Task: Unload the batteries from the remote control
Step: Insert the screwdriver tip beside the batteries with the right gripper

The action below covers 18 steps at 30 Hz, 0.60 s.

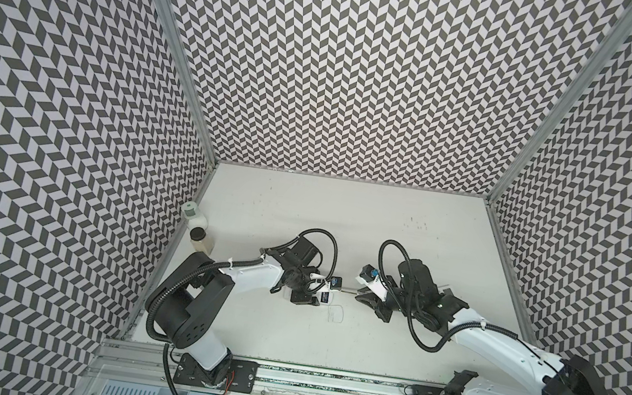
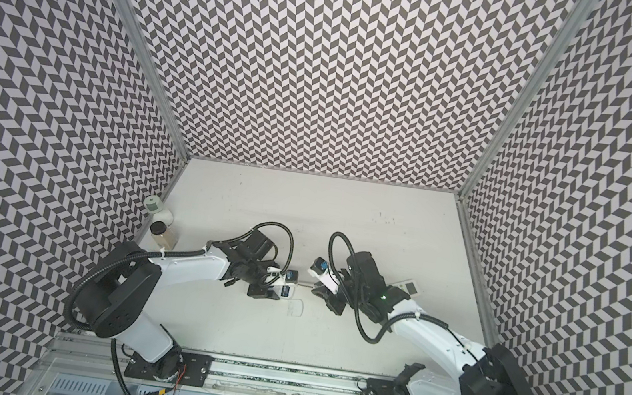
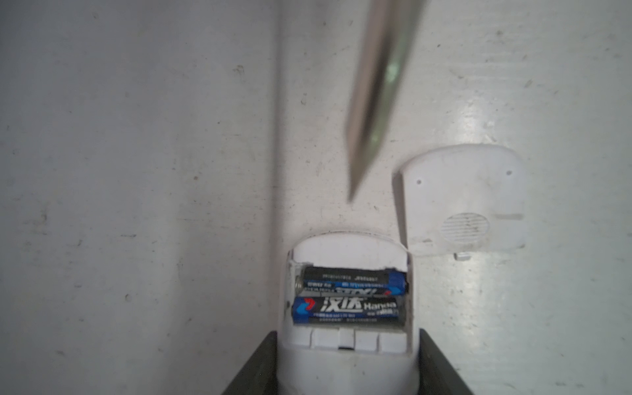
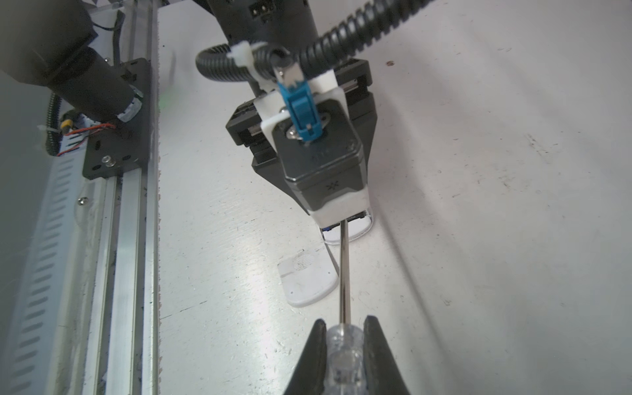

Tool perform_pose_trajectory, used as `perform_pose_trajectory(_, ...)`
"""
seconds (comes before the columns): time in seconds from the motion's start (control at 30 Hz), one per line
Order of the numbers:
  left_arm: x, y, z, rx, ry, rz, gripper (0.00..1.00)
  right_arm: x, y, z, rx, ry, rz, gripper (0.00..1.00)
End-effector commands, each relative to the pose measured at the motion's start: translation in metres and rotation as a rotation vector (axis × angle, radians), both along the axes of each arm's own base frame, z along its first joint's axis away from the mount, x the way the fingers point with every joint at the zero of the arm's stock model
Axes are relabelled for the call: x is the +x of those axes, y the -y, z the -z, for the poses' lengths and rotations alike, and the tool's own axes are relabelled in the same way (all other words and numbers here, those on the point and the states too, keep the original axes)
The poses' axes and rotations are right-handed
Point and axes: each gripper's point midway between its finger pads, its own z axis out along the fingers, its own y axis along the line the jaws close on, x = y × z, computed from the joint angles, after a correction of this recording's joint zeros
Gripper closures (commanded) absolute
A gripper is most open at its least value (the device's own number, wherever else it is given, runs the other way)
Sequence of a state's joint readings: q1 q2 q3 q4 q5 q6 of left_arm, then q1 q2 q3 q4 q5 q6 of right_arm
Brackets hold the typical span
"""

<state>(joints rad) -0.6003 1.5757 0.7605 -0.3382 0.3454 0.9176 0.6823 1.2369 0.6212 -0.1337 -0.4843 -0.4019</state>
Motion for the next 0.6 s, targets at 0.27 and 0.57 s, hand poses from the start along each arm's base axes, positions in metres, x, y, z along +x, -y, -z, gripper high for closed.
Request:
perform_pose_trajectory(0.27, 0.010, 0.007, -0.025, -0.086, 0.001, -0.042, 0.23, 0.000, -0.021, 0.010, -0.021, -0.029, -0.090, 1.00)
perform_pose_trajectory(0.57, 0.003, 0.002, -0.014, -0.076, 0.003, -0.023, 0.25, -0.001, -0.030, 0.022, -0.046, -0.045, -0.124, 1.00)
